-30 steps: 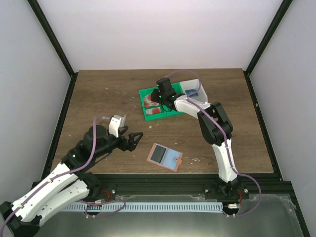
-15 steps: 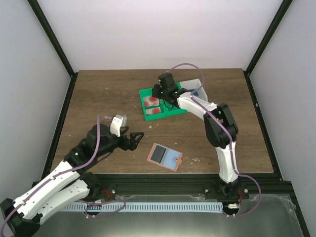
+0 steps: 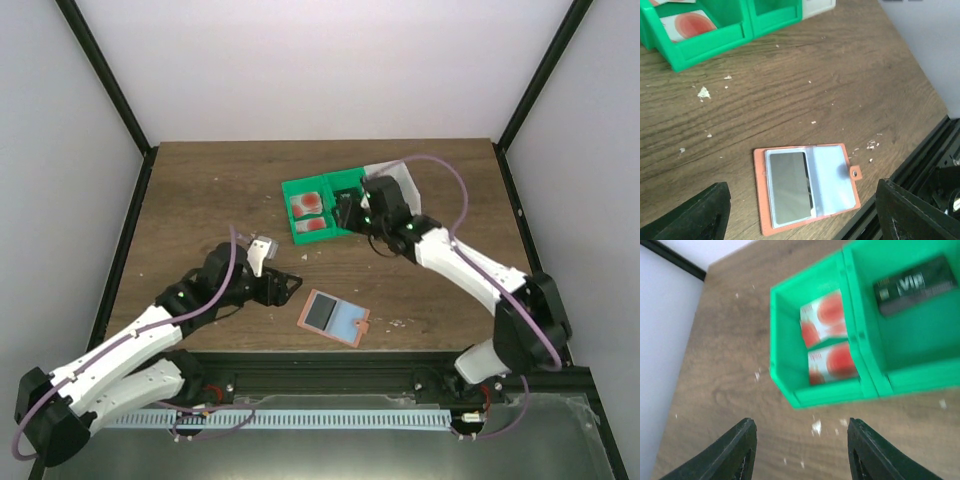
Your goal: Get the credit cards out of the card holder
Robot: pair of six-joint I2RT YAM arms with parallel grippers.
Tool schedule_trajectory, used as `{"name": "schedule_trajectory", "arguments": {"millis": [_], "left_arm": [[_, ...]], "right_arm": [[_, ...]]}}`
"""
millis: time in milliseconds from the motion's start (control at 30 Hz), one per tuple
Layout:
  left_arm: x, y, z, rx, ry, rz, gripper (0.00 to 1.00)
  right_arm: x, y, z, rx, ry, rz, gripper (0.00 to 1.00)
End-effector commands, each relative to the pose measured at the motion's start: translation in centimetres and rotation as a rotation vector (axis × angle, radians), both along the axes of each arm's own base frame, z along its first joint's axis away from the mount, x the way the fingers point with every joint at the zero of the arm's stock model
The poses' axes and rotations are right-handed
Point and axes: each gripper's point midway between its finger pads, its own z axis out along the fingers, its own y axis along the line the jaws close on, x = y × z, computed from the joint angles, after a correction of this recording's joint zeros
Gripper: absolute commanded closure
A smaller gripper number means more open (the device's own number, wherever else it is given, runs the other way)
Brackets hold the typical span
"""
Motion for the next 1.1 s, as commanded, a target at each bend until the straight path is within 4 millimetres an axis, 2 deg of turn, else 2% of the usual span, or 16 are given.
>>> {"name": "schedule_trajectory", "arguments": {"millis": [0,133,333,500,600,700,800,900,1067], "left_arm": [[-0.6,-1.4,-0.6,-0.092,0.070,-0.030,0.22],[-1.1,-2.3,-3.3,-0.154,0.148,-0.039,0.23],[-1.6,-3.4,-7.0,-0.200,0.250,-0.054,0.27],[-2.2,-4.4,-9.6,-0.176,0.334,-0.102,0.33],[-2.3,-4.4,-10.2,-0.186,0.352,-0.096,0.35],[-2.4,-4.2,-10.9,-0.179,0.366,-0.088,0.34],[-2.8,-3.8,-11.9,-0.154,0.384,-0.083,0.34],[-3.2,-3.4,-12.9,-0.151,0.401,-0.076,0.34],[-3.8,-3.2,-13.8,-0.162,0.432,-0.068,0.34]], "right_arm": [[-4.9,-0.7,-1.7,0.040,0.084,0.050,0.48],[-9.6,-1.2,-4.2,0.048,0.163,0.088,0.48],[-15.3,-1.7,-8.3,0.082,0.291,0.121,0.48],[-18.8,-0.8,-10.2,0.095,0.356,0.170,0.48],[-20.7,0.0,-11.4,0.064,0.385,0.216,0.47],[-22.6,0.1,-13.5,-0.021,0.442,0.242,0.46],[-24.0,-0.5,-15.2,-0.085,0.487,0.247,0.46],[-24.9,-0.8,-15.9,-0.092,0.507,0.248,0.46],[-24.2,-1.7,-16.2,-0.138,0.456,0.217,0.45]]}}
